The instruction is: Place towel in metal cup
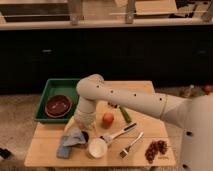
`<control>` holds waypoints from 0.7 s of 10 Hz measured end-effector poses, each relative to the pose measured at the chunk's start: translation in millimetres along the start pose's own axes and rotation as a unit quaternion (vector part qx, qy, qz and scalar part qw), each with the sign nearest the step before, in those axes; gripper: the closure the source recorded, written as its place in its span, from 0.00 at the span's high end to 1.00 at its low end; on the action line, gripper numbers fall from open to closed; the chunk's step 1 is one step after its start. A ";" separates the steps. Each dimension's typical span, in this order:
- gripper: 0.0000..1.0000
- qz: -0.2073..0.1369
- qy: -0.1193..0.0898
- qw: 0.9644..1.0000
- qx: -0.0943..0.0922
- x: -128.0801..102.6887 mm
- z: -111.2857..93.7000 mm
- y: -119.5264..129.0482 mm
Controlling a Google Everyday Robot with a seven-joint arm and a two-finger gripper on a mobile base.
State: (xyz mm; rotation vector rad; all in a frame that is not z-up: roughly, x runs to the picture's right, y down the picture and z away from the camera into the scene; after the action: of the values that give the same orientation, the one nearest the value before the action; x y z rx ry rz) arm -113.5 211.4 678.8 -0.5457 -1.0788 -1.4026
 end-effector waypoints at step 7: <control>0.80 -0.005 0.028 0.999 0.022 -3.2 -2.2 4.9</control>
State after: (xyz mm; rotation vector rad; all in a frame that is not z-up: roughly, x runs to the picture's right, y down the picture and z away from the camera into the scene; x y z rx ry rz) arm -107.8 212.0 676.4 -0.4680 -1.0664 -1.3931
